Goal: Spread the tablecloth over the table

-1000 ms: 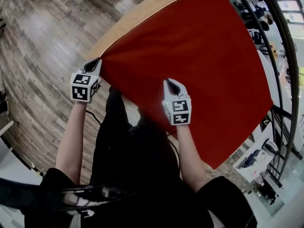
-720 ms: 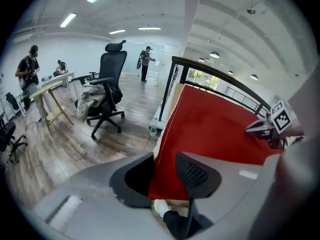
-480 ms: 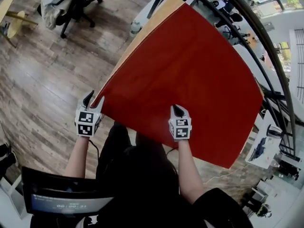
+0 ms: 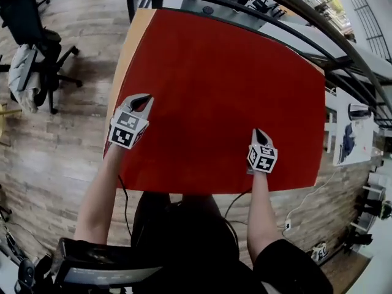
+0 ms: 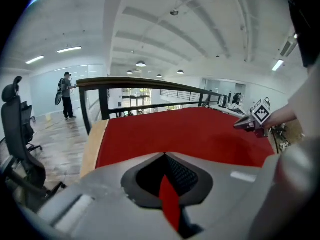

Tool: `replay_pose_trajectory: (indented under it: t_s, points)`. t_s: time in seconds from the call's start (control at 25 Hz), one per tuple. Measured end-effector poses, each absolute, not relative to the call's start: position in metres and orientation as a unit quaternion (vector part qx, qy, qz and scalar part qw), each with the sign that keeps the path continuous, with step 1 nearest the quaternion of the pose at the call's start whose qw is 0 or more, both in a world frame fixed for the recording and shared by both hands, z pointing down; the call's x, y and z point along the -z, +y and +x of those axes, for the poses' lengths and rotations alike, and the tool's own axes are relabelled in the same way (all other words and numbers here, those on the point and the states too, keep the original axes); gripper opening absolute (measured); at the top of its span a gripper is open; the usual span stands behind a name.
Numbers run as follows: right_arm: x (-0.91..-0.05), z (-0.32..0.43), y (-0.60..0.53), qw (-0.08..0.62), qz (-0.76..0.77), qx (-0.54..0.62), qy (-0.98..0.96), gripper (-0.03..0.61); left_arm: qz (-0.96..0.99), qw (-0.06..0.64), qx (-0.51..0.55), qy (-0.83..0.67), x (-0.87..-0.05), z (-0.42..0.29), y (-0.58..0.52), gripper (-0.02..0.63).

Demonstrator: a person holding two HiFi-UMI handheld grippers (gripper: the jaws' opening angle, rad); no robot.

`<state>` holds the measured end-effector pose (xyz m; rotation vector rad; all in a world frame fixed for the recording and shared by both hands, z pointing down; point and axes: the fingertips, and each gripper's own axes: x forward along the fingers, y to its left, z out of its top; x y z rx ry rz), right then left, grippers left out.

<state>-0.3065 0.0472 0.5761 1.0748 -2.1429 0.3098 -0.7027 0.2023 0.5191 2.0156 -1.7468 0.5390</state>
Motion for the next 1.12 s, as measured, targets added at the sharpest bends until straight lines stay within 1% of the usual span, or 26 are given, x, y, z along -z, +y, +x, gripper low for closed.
replay_pose_trajectory:
  t_s: [0.12, 0.24, 0.36, 0.56, 0.72, 0.96, 1.12]
  points:
    - [-0.566, -0.262, -0.006, 0.34, 0.436, -0.106, -0.826, 0.009, 0.729, 0.196, -0.222, -0.617, -0.53, -0.671, 0.147, 0.005]
    - [-0.566, -0.188, -0.072, 0.326, 0.473, -0.129, -0.808, 0.009, 0.699, 0.179, -0.274, -0.636, -0.553, -0.654, 0.115, 0.005]
    - [-0.572, -0.119, -0.135, 0.331, 0.493, -0.135, -0.793, 0.009, 0.671, 0.174, -0.29, -0.66, -0.563, -0.648, 0.075, 0.005]
    - [-0.602, -0.073, -0.205, 0.347, 0.512, -0.135, -0.774, 0.009, 0.646, 0.194, -0.322, -0.664, -0.586, -0.637, 0.021, 0.005]
    - [-0.62, -0.066, -0.229, 0.355, 0.52, -0.139, -0.765, 0.009, 0.622, 0.216, -0.336, -0.673, -0.604, -0.643, -0.001, 0.005]
    - [-0.617, -0.076, -0.258, 0.346, 0.505, -0.147, -0.777, 0.008, 0.616, 0.237, -0.303, -0.687, -0.604, -0.652, -0.012, 0.008]
    - [-0.617, -0.107, -0.29, 0.352, 0.483, -0.133, -0.791, 0.008, 0.593, 0.243, -0.295, -0.709, -0.604, -0.671, -0.016, 0.009]
